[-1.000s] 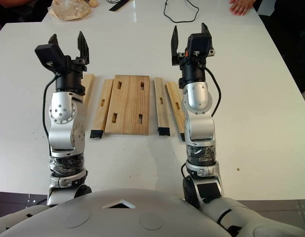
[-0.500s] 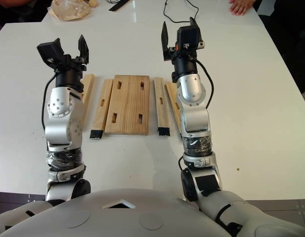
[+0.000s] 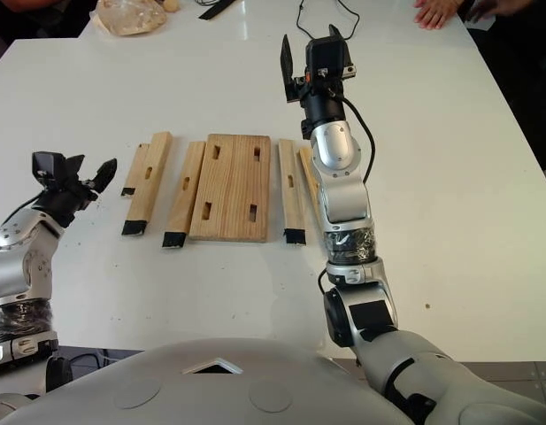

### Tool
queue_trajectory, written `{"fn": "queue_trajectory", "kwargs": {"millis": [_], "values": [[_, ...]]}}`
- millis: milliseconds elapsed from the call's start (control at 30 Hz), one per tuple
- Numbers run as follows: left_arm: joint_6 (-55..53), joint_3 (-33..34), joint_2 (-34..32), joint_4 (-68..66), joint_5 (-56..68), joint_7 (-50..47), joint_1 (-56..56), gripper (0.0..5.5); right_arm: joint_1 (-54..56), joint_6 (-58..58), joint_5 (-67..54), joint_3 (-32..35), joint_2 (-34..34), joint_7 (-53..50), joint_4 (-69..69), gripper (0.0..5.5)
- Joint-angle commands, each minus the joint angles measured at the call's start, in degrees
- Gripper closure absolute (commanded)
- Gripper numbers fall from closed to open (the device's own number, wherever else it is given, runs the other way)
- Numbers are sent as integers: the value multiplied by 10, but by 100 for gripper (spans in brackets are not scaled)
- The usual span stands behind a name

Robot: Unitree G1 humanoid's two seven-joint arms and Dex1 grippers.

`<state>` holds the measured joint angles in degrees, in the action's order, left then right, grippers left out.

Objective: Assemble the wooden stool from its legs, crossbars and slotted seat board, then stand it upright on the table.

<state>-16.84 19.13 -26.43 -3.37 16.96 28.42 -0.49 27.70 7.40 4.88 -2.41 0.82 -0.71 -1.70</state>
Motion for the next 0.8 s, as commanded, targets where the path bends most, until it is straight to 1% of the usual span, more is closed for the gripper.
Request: {"fn": "queue_trajectory", "kwargs": {"millis": [33, 300, 667, 800], "values": [[38, -23, -6, -46, -18, 19, -13, 185, 17, -17, 6, -4, -4, -8, -24, 185], [73, -42, -23, -103, -37, 38, -22, 185, 11, -34, 10, -8, -9, -17, -42, 185], [55, -61, -25, -74, -29, 64, 1, 185, 2, -37, 10, 0, -3, -26, -45, 185], [46, -66, -17, -66, -29, 59, 10, 185, 5, -38, 10, 4, -2, -27, -47, 185]]}}
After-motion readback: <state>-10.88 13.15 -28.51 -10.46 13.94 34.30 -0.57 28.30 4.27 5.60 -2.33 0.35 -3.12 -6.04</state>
